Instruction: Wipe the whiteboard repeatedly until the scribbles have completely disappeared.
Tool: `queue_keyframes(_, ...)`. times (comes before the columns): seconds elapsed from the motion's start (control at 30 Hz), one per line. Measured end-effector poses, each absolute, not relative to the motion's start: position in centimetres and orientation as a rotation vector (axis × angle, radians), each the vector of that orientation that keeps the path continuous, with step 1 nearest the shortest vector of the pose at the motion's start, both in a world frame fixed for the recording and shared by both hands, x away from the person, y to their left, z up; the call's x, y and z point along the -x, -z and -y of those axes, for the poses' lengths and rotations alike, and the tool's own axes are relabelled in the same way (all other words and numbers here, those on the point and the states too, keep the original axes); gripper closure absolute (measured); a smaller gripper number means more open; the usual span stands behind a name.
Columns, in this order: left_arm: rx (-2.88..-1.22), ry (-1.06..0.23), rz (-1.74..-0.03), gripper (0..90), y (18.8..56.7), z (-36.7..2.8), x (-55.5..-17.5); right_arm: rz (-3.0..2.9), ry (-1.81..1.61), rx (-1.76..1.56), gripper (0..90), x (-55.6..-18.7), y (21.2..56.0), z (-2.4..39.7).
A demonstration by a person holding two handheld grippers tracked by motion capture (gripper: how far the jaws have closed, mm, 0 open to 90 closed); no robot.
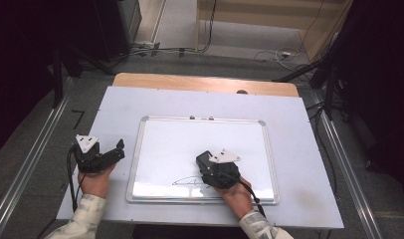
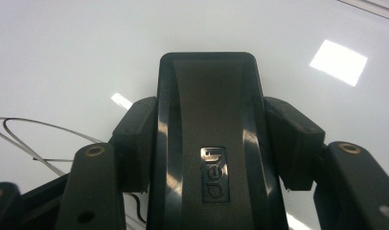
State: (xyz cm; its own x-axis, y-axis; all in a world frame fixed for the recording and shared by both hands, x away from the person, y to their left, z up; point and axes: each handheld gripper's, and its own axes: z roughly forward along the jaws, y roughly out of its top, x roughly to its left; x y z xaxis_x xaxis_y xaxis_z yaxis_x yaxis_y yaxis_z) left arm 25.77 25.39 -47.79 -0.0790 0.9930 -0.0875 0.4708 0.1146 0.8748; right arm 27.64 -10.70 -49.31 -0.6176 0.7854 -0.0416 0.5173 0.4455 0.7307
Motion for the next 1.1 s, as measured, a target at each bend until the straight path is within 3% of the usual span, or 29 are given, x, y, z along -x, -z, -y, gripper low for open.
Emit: queue_keyframes(1.1, -1.453, -0.89, -1.65, 10.1, 47.8, -25.4, -25.8, -2.371, -0.996, -1.034, 39.3, -27.0, 49.4, 6.2)
